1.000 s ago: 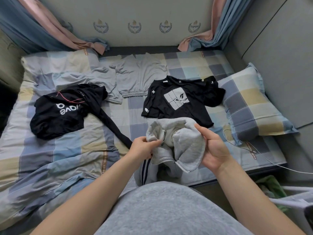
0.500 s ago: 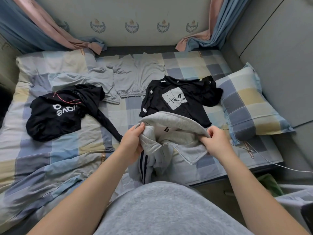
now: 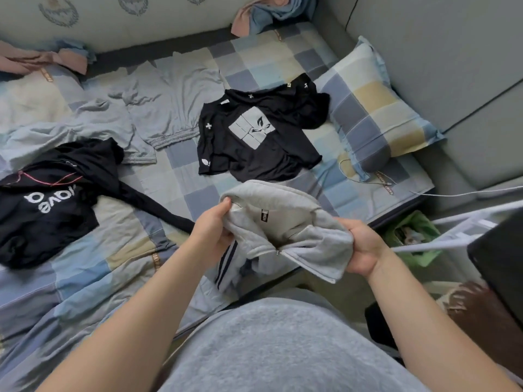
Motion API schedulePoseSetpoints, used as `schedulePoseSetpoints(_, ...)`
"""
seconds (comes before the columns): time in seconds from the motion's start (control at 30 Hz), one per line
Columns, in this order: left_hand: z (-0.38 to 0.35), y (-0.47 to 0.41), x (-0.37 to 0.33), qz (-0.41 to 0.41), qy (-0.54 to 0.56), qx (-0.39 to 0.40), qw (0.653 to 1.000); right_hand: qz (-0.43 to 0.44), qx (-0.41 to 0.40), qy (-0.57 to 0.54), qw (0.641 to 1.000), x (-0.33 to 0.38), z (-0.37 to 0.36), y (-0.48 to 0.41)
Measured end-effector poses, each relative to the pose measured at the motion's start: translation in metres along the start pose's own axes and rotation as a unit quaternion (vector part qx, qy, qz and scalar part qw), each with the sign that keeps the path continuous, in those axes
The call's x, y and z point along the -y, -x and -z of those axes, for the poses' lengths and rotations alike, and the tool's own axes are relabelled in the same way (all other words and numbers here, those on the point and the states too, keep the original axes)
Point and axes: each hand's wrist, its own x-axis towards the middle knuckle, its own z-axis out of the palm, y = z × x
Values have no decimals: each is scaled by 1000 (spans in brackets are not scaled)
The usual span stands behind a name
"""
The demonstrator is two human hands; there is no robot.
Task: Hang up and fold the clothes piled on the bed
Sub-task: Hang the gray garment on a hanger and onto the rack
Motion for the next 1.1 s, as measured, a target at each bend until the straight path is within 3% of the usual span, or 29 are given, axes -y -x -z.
schedulePoseSetpoints(0.13,-17,1,11,81,2,47,996,60,-6,-79,995,-10,26,22)
schedulePoseSetpoints(0.3,-42,6,19,157,-62,156,973,145,-85,-162,972,-37,45,39)
schedulePoseSetpoints(0.43,-66,17,26,180,-114,206,955,135,-248,-117,952,-70,58,50)
schedulePoseSetpoints(0.5,-76,24,32,182,-135,224,948,154,-399,2,904,-84,60,64)
schedulePoseSetpoints(0.57,-82,31,42,186,-147,241,941,219,-536,122,806,-100,62,84)
schedulePoseSetpoints(0.6,-85,37,48,187,-152,252,937,243,-549,157,784,-108,63,97)
schedulePoseSetpoints(0.63,-89,43,55,186,-161,265,932,246,-538,179,786,-116,63,108)
schedulePoseSetpoints(0.73,-100,69,83,182,-189,318,911,152,-486,188,840,-145,67,124)
schedulePoseSetpoints(0.8,-104,92,106,191,-196,339,900,116,-481,149,856,-172,72,134)
schedulePoseSetpoints(0.93,-108,143,155,203,-211,371,881,125,-435,7,892,-231,83,170)
schedulePoseSetpoints(1.0,-109,169,179,202,-237,389,867,183,-416,-76,888,-260,86,193)
schedulePoseSetpoints(1.1,-109,203,222,164,-294,366,868,253,-453,-158,840,-307,96,232)
